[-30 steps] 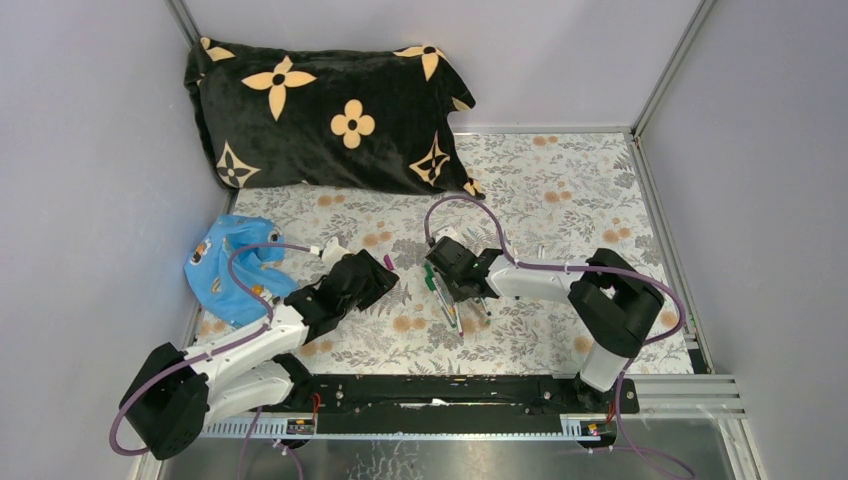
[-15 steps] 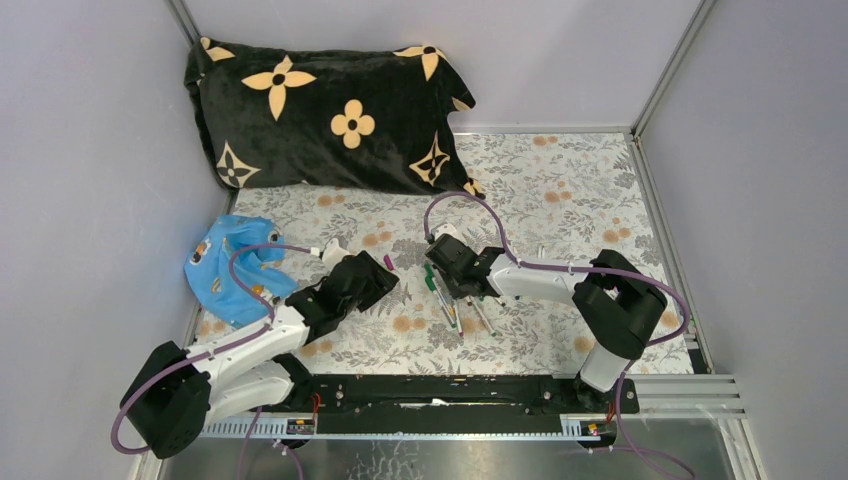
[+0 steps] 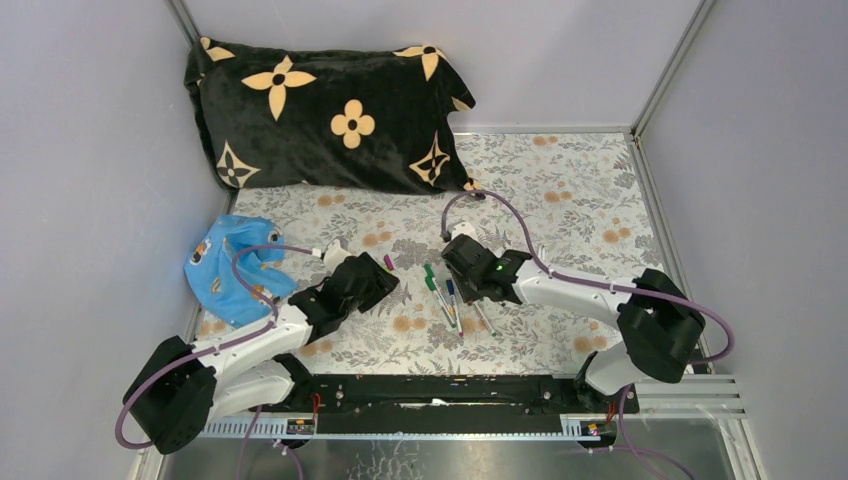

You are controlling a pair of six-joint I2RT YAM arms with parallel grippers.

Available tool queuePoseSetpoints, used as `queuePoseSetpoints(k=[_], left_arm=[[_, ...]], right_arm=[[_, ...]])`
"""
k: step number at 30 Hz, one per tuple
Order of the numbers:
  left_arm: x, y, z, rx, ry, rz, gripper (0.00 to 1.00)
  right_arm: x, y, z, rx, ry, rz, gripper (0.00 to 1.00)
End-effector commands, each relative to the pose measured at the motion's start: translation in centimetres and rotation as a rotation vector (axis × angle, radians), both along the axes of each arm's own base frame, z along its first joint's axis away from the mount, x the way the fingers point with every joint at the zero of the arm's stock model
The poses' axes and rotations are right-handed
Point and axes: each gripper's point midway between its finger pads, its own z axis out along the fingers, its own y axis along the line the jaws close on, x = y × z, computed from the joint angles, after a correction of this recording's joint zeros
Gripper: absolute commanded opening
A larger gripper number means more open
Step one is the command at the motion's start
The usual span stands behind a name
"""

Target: Open the pen caps

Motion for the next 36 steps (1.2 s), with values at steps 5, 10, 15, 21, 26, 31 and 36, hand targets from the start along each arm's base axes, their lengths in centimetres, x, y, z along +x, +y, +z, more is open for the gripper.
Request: queuePoseSetpoints(k=[5, 10, 15, 21, 26, 31, 36], left_arm=[[0.5, -0.6, 0.5, -0.04, -0.032, 0.009, 0.63], [0.5, -0.6, 0.6, -0.043, -0.036, 0.008, 0.63], [0.5, -0.6, 0.7, -0.049, -0.038, 0.008, 0.63], [0.4, -0.6, 0.5, -0.054, -0.037, 0.012, 0.63], [0.4, -0.6, 0.6, -0.059, -0.038, 0.013, 0.63], [0.4, -0.4, 0.8, -0.061, -0.044, 0.022, 0.63], [0.4, -0.1, 1.2, -0.062, -0.053, 0.034, 0.63]], right_arm=[[-3.1, -2.8, -1.8, -0.033, 0.089, -0.09, 0.39], [-4.0, -3.5, -2.5, -0.021, 0.105, -0.123, 0.4], [-4.5, -3.7, -3.0, -0.026, 0.122, -0.127, 0.4], [-5.5, -4.0, -4.0, -0.035, 0.151, -0.134, 0.36], [-6.4, -4.5, -4.9, -0.044, 0.168, -0.154, 0.31], [-6.6, -4.6, -4.7, -0.043, 0.151, -0.163, 0.13], [-6.3, -4.3, -3.2, -0.015, 0.117, -0.165, 0.09]])
